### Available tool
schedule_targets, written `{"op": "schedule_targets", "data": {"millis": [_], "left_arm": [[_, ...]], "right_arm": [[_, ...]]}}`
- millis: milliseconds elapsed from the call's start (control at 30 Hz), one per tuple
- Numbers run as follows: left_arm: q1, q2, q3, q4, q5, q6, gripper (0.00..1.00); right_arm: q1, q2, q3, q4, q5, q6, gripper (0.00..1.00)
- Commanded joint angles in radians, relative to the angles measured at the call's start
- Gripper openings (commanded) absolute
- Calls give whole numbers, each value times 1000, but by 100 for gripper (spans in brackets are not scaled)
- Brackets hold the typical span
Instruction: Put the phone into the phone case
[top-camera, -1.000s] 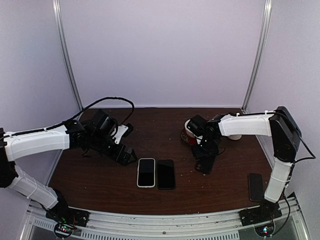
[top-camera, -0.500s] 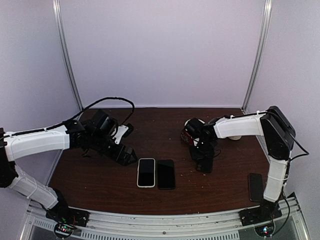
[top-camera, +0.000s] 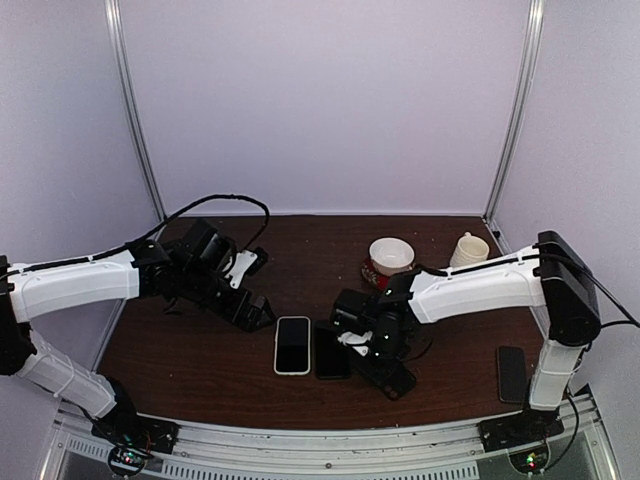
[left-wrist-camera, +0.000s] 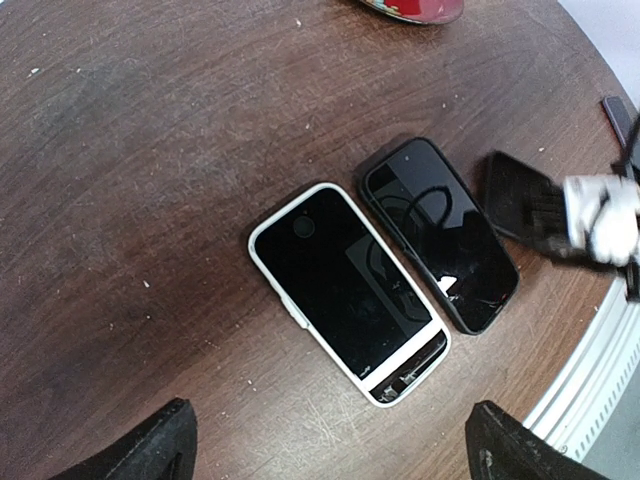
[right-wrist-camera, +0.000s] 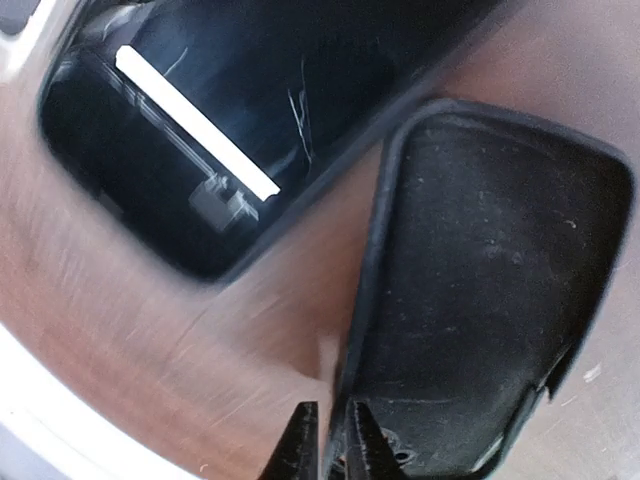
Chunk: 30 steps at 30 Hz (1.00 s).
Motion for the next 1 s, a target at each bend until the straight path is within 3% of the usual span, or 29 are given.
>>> {"op": "schedule_targets", "data": {"millis": [0, 67, 200, 300, 467, 633, 767, 967], "left_arm": [[-1, 7, 23, 16, 11, 19, 97], [-1, 8, 24, 15, 16, 20, 97], [-1, 8, 26, 8, 13, 22, 98], [-1, 11, 28, 8, 16, 22, 98], [-1, 11, 38, 3, 31, 22, 97], [-1, 1, 37, 3, 42, 22, 98], [-1, -1, 43, 0, 39, 24, 97], [0, -8, 45, 3, 57, 24, 97]], "right_arm": [[42, -25, 8, -131, 32, -17, 26], [46, -35, 5, -146, 43, 14, 34], [100, -98, 48, -183, 125, 102, 37], [153, -142, 45, -100, 161, 229, 32], [196, -161, -141, 268, 28, 462, 25], [179, -164, -269, 257, 137, 667, 22], [140, -178, -353, 251, 158, 696, 26], [-48, -190, -323, 108, 268, 554, 28]]}}
